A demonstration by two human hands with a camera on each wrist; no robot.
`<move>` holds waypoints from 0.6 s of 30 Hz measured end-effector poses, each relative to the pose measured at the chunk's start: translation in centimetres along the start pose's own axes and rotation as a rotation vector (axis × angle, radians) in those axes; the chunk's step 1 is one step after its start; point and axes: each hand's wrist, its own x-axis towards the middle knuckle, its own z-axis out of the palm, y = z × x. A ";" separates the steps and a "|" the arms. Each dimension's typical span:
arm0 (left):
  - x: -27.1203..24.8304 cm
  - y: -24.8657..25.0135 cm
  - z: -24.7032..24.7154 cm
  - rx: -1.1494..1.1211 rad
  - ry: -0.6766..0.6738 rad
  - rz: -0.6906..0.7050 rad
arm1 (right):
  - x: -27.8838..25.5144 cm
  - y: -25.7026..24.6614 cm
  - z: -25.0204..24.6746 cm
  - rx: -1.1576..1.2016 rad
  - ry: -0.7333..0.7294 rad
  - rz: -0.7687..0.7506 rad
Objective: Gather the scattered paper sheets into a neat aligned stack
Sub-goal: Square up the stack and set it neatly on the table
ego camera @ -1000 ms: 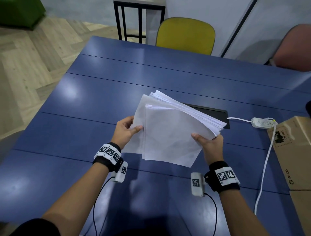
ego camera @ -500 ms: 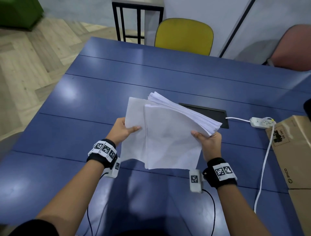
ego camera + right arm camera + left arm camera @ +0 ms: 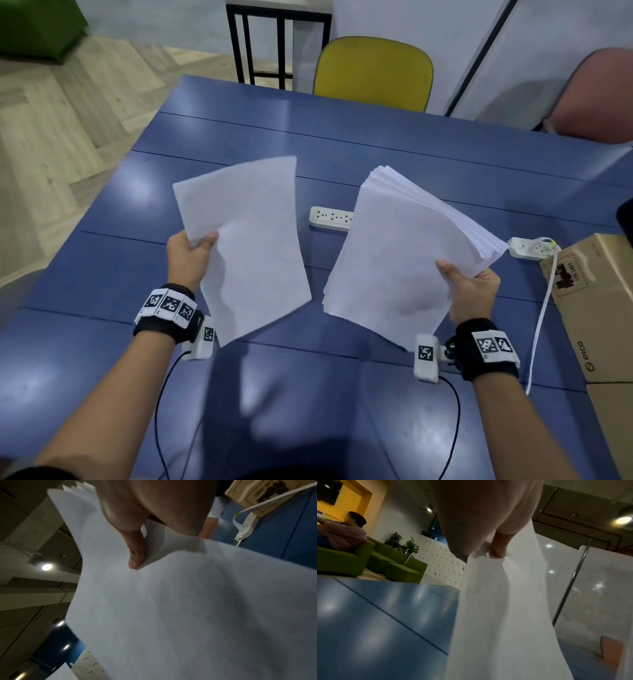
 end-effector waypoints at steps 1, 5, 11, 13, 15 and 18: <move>0.4 0.4 0.2 0.004 0.032 0.023 | 0.0 -0.3 -0.2 -0.011 -0.020 -0.008; 1.6 2.3 2.2 0.010 0.021 0.117 | 0.1 -2.0 -0.5 -0.056 -0.140 -0.055; 0.3 5.3 8.4 -0.009 -0.318 0.130 | -0.3 -3.0 1.6 -0.026 -0.281 -0.036; -0.4 5.5 10.2 -0.057 -0.471 0.082 | -0.5 -2.6 2.5 -0.029 -0.278 -0.028; -1.0 5.1 11.4 -0.049 -0.623 0.048 | -0.8 -2.0 3.0 -0.031 -0.256 -0.012; -2.0 4.5 12.2 0.058 -0.811 0.054 | -1.1 -1.1 3.0 -0.012 -0.218 0.020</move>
